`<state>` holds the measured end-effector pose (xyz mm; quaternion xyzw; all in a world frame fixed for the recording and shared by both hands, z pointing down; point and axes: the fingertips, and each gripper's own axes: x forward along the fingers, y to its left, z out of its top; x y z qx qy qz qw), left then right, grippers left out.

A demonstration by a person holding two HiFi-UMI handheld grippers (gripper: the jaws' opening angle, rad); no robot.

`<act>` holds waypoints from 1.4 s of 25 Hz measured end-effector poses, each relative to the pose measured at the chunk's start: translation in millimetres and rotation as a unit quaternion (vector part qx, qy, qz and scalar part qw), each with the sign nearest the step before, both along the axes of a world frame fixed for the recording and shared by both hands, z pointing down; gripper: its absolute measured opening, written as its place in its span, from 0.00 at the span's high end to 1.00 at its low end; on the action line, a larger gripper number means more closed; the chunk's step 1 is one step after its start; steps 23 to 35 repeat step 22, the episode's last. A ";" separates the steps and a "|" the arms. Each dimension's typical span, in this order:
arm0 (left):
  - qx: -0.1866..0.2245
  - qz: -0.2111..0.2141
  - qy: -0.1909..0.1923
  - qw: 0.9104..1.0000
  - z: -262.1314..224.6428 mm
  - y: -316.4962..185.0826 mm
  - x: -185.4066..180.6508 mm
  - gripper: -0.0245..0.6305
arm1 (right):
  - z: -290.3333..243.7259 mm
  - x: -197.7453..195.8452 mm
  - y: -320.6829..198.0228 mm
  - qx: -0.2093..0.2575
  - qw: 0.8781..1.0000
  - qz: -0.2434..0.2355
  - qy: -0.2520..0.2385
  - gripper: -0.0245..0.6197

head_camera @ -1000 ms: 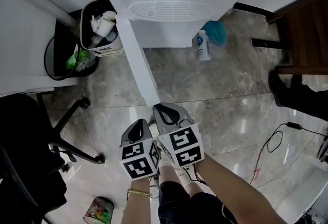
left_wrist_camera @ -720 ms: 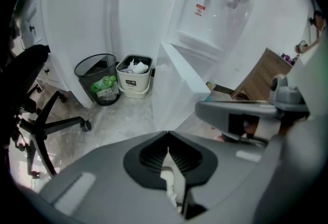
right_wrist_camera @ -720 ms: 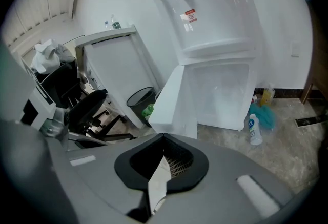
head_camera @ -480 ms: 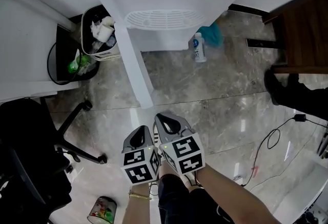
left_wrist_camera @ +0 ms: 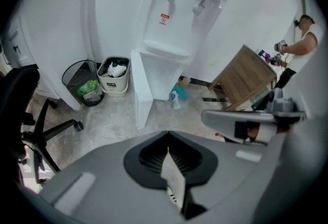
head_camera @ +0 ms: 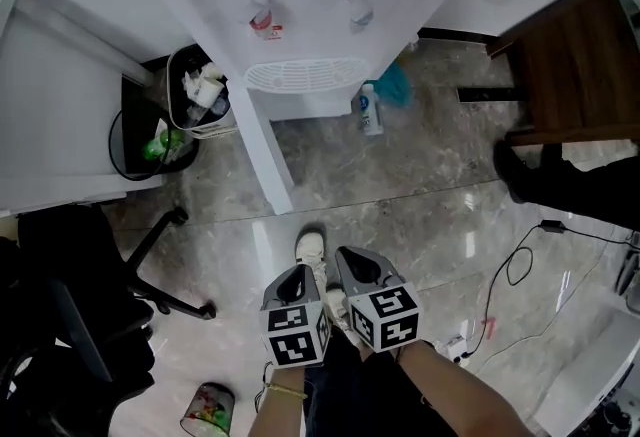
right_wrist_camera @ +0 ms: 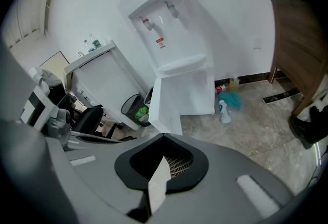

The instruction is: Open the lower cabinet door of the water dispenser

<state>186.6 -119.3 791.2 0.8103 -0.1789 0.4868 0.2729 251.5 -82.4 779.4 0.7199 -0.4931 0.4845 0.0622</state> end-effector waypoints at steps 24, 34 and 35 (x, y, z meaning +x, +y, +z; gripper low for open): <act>-0.003 0.019 -0.005 1.000 -2.0 19.5 -5.1 0.95 | 6.9 0.3 36.5 -0.033 0.999 0.020 0.014 0.97; -0.003 0.019 -0.005 1.000 -2.0 19.5 -5.1 0.95 | 6.9 0.3 36.5 -0.033 0.999 0.020 0.014 0.97; -0.003 0.019 -0.005 1.000 -2.0 19.5 -5.1 0.95 | 6.9 0.3 36.5 -0.033 0.999 0.020 0.014 0.97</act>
